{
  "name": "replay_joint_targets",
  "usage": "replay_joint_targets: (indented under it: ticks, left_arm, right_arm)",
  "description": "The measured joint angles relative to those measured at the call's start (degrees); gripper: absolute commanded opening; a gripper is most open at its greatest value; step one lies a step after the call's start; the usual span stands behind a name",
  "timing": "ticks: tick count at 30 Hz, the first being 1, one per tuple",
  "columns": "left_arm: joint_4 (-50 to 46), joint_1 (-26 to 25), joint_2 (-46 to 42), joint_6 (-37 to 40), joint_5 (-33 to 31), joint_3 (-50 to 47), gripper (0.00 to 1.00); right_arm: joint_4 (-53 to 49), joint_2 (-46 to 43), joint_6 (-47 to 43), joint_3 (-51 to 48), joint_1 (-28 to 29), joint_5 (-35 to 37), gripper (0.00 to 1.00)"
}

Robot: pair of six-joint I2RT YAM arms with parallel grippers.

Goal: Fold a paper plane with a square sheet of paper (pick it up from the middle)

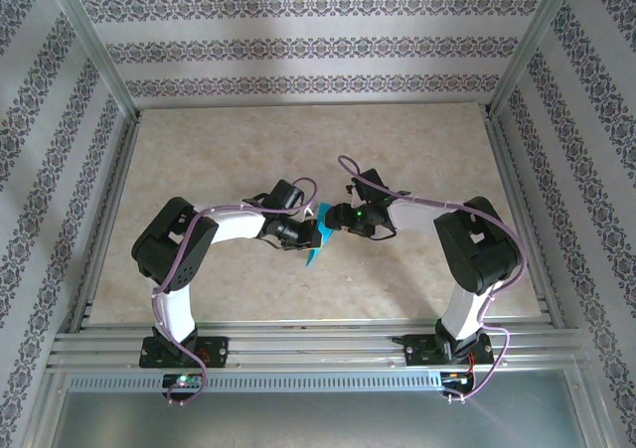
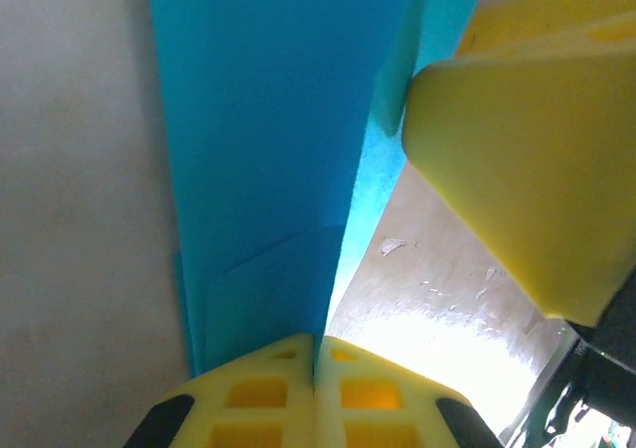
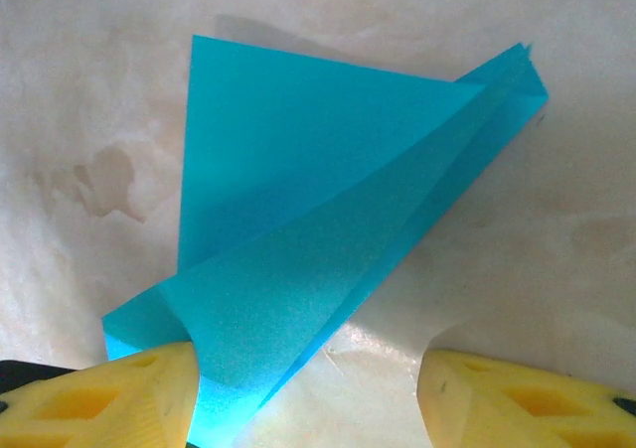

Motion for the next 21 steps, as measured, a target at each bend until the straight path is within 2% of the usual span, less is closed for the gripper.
replay_joint_targets:
  ticks: [21]
  left_arm:
    - [2.9,0.3,-1.1,-1.7,0.2,-2.3,0.24]
  right_arm:
    - [-8.1,3.5,2.6,5.8,1.1,3.9,0.67]
